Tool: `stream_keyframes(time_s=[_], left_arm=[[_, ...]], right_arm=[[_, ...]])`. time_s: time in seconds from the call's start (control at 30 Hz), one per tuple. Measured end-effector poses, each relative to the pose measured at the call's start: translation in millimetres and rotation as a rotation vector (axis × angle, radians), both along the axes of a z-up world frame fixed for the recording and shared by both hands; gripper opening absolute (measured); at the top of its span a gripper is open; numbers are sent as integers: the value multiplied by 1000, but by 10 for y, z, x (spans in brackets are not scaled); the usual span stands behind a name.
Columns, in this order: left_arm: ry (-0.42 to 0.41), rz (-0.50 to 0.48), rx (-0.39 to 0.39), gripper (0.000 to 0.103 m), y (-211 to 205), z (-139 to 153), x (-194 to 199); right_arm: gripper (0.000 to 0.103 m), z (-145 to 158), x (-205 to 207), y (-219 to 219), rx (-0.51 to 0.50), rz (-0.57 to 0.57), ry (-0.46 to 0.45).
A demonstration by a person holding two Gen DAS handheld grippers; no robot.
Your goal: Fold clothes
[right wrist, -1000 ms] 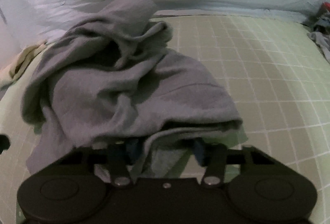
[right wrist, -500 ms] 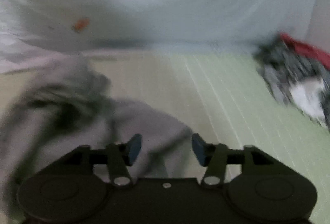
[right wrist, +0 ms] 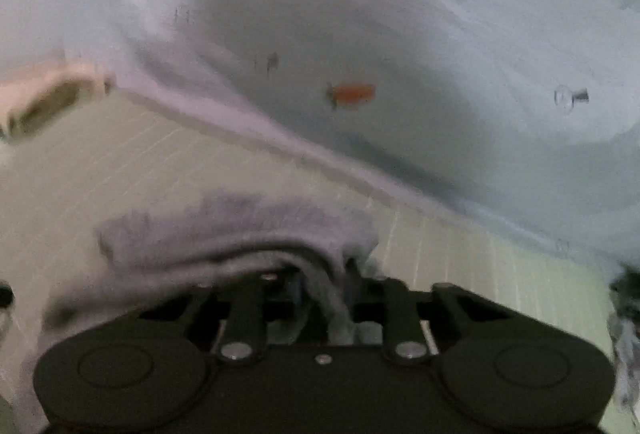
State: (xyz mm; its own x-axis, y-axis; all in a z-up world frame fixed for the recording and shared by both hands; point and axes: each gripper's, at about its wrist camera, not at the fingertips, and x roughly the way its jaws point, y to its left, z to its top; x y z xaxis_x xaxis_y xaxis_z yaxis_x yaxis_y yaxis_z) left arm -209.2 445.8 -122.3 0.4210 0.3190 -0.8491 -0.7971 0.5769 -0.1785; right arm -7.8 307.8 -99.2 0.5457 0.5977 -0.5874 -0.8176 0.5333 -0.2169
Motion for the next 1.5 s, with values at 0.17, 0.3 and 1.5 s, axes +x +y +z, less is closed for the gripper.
stream_keyframes(time_s=[0.17, 0.3, 1.5], left_arm=[[-22, 34, 25, 53, 230, 47, 119], [-26, 30, 40, 53, 375, 82, 269], [-174, -148, -184, 2, 325, 4, 962]], right_arm=[[11, 569, 682, 95, 245, -140, -5], [23, 513, 1416, 20, 238, -441, 5], [12, -380, 627, -914, 190, -660, 596]])
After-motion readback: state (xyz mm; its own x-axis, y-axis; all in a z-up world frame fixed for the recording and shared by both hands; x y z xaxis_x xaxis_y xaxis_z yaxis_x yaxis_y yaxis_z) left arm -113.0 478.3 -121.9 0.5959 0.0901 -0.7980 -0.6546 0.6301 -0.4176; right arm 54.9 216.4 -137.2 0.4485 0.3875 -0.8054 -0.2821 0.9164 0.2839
